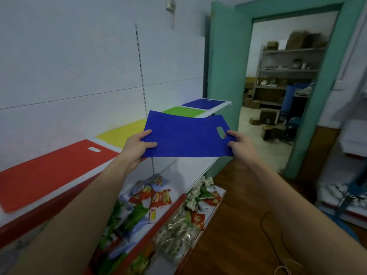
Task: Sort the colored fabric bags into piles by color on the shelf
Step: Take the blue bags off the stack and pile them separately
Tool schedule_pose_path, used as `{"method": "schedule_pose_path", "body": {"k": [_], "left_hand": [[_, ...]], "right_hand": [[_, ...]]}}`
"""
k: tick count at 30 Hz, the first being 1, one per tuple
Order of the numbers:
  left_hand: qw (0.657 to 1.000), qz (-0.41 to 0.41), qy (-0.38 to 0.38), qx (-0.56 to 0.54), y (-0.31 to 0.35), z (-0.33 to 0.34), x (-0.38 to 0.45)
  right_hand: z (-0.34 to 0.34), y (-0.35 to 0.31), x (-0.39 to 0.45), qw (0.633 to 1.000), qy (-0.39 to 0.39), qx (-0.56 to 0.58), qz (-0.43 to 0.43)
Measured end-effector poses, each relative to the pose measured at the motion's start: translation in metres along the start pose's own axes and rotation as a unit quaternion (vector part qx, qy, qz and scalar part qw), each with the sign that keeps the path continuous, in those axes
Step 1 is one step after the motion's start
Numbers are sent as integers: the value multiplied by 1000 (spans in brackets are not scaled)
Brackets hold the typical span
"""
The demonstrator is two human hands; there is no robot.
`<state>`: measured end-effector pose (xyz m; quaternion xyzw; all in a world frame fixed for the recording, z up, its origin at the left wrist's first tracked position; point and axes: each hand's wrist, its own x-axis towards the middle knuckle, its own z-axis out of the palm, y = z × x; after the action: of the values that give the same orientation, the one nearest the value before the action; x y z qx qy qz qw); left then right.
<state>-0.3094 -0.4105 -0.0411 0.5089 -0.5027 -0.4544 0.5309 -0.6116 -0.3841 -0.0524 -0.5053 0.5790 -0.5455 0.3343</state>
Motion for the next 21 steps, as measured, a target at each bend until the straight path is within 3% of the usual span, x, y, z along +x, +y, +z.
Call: {"method": "schedule_pose_path", "body": {"k": [9,14,21], "left_hand": [[996,-32,-60,-49,-29,104,75],[992,-41,-99,-71,-46,151,144],[985,-45,-140,-96,-65,207,244]], "right_hand": [[-78,38,78,999,20,-15,27],[-95,59,136,996,34,-75,39],[-111,80,221,994,53,-74,63]]}}
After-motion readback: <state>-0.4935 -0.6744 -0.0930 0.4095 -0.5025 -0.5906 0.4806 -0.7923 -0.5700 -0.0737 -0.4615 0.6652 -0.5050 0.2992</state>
